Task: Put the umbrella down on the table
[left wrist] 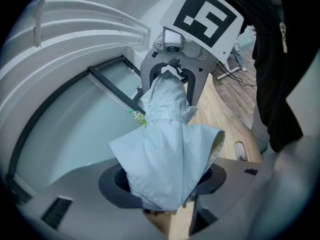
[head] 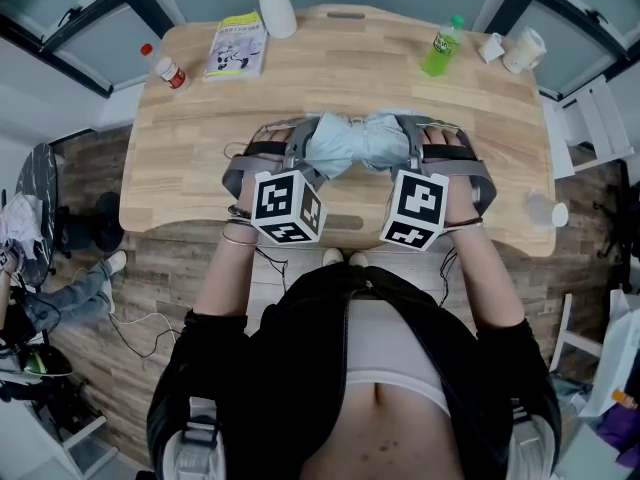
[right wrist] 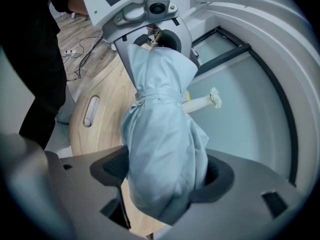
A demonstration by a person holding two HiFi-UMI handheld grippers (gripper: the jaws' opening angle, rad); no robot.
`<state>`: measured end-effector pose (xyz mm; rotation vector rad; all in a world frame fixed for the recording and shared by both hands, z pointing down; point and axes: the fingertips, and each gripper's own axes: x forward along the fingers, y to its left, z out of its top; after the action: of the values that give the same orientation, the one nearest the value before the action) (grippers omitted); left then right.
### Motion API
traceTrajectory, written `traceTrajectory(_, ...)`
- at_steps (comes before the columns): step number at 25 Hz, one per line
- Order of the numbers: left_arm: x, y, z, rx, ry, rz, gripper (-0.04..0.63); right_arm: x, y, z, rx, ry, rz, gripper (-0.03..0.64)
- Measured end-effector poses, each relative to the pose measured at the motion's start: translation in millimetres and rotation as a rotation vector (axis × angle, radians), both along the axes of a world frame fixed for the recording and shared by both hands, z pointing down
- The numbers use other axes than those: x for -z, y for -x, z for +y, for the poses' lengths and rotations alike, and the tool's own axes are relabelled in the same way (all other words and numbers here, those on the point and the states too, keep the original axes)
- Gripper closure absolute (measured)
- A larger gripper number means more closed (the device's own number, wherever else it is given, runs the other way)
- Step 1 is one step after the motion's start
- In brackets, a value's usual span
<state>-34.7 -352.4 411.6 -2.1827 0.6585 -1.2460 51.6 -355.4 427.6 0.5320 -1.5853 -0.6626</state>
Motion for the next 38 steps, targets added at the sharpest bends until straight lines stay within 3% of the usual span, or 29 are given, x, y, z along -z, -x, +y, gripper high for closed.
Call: traceTrajectory(38, -60, 0, 7, -0.009, 0.115, 0.0, 0.344, -61, 0, 9, -0.039, 0.124, 0.022, 0.244)
